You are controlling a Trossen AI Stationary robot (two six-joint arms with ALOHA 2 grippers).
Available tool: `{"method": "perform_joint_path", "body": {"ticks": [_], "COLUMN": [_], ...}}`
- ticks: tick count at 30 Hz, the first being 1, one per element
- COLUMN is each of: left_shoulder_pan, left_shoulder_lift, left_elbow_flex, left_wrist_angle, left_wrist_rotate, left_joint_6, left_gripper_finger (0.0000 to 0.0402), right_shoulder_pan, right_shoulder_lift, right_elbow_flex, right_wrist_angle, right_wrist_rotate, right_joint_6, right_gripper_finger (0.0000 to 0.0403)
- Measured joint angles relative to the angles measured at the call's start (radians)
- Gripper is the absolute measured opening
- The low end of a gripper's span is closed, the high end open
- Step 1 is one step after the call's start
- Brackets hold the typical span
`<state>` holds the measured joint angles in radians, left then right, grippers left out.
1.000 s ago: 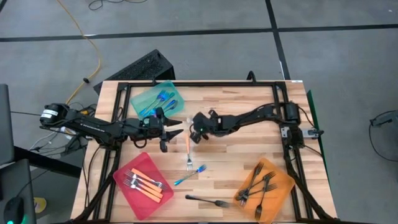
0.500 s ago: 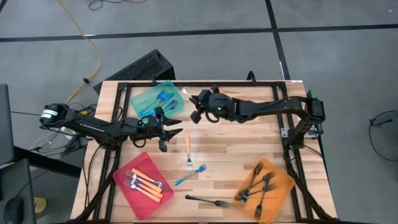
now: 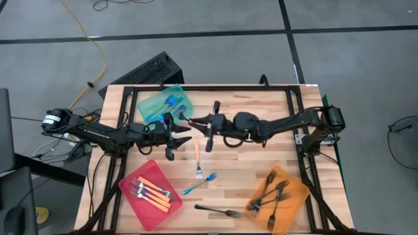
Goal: Sort silverware by color (type)
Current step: Put the orange fork into the red bin
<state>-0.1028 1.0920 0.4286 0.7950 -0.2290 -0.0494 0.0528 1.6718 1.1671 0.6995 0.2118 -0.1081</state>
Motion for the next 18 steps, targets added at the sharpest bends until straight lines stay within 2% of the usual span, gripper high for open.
{"method": "perform_joint_path", "body": {"ticks": [8,13,18], "left_shoulder_pan": [0.000,0.000,0.000], "left_shoulder_lift": [0.000,0.000,0.003], "left_elbow_flex": [0.000,0.000,0.000], "left_wrist_angle": [0.046,0.085,0.121], "left_wrist_rotate": [0.038,0.036,0.032], "left_joint_6": [0.001,0.007,0.011], "left_gripper_finger": [0.0154,0.0154,0.0154], "right_shoulder_pan": [-0.002,0.000,0.006], "right_shoulder_lift": [0.001,0.000,0.043], "right_elbow_flex": [-0.095,-0.109,-0.108], "right_wrist_angle": [0.196,0.229,0.294], "right_wrist_rotate": [-0.073,-0.134,-0.145], "right_joint_6": [0.037,0.040,0.043], "right_gripper_finger": [0.0062,0.0062,0.0062]}}
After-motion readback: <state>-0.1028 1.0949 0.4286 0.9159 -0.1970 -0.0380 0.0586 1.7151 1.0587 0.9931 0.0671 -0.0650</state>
